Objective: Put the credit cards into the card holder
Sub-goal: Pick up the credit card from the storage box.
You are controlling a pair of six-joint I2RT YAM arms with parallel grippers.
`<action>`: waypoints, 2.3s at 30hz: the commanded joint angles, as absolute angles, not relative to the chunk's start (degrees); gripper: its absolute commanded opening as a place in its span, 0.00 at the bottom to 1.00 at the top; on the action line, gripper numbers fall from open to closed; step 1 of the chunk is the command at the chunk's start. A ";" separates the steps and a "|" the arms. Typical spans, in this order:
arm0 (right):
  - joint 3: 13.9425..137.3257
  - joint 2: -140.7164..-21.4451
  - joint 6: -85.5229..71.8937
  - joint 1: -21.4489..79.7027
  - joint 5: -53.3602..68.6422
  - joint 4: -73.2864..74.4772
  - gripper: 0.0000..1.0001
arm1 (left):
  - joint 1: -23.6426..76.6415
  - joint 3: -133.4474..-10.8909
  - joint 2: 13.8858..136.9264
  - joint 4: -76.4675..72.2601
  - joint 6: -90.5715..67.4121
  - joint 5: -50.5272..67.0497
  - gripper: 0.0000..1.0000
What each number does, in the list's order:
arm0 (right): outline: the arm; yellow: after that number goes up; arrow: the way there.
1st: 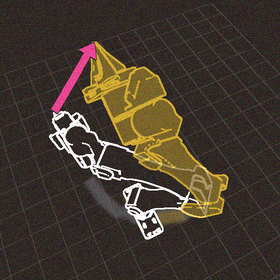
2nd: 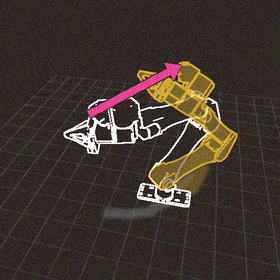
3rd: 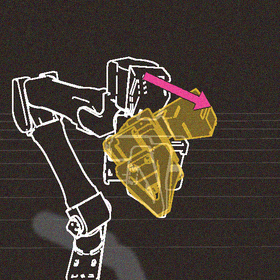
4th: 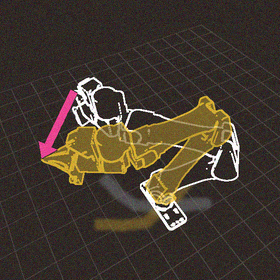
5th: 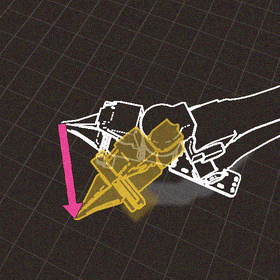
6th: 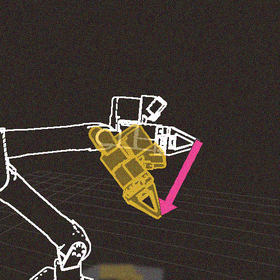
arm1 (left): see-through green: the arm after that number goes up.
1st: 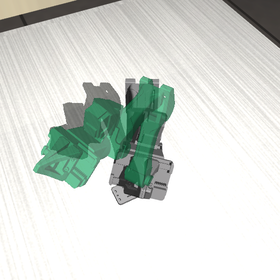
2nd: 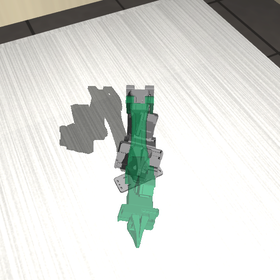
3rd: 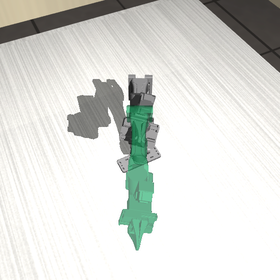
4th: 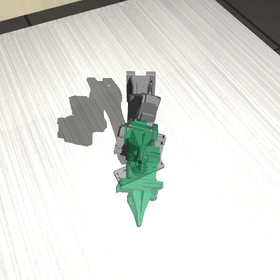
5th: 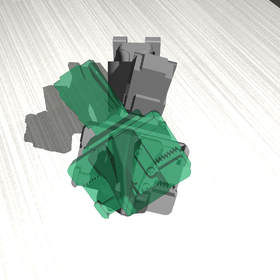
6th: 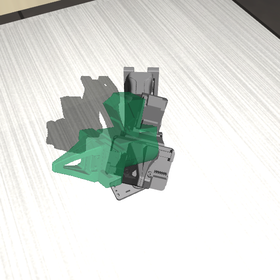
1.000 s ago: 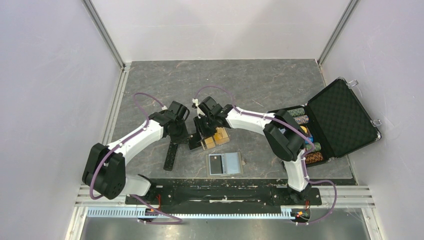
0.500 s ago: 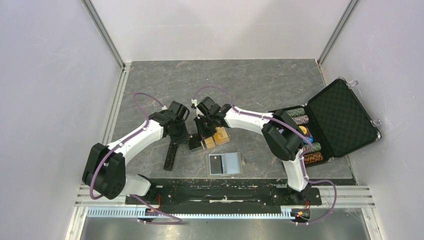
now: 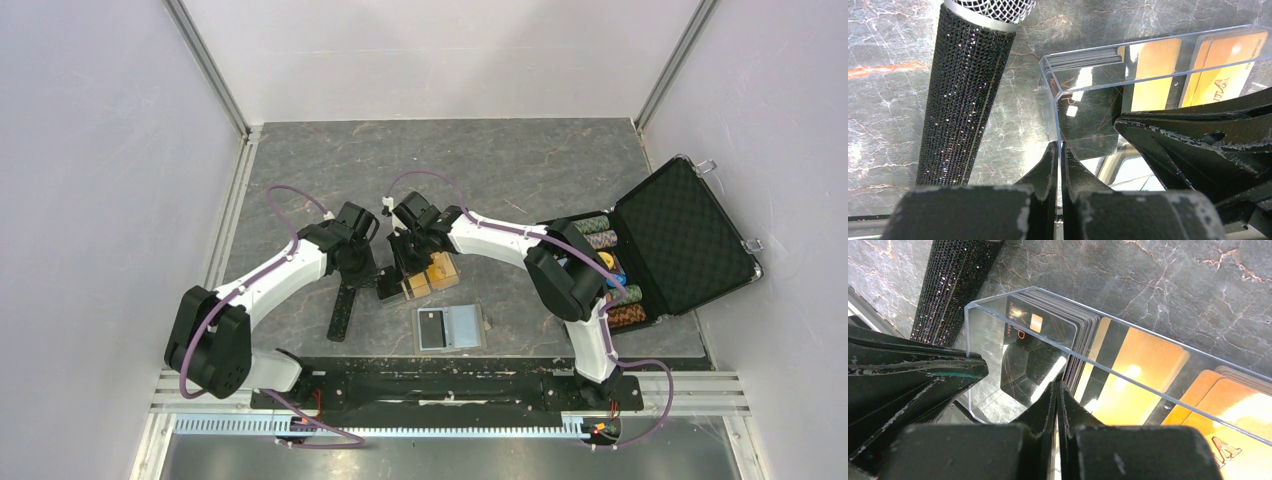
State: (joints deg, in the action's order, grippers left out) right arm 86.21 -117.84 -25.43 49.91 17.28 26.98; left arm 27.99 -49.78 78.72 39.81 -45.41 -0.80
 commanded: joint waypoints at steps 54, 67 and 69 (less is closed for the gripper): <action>89.22 -117.97 -23.92 52.59 19.91 28.13 0.16 | 28.15 -47.29 80.09 37.62 -42.48 -1.14 0.02; 88.45 -116.57 -24.19 52.38 11.91 31.23 0.27 | 28.17 -46.76 80.10 37.35 -42.46 -0.99 0.02; 88.09 -116.84 -23.99 52.39 11.87 31.36 0.29 | 28.18 -46.66 80.03 37.30 -42.45 -0.99 0.02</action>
State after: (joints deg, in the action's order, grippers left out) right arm 87.42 -117.86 -24.43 52.29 15.05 30.00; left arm 27.99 -49.28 78.48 39.20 -45.34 -0.54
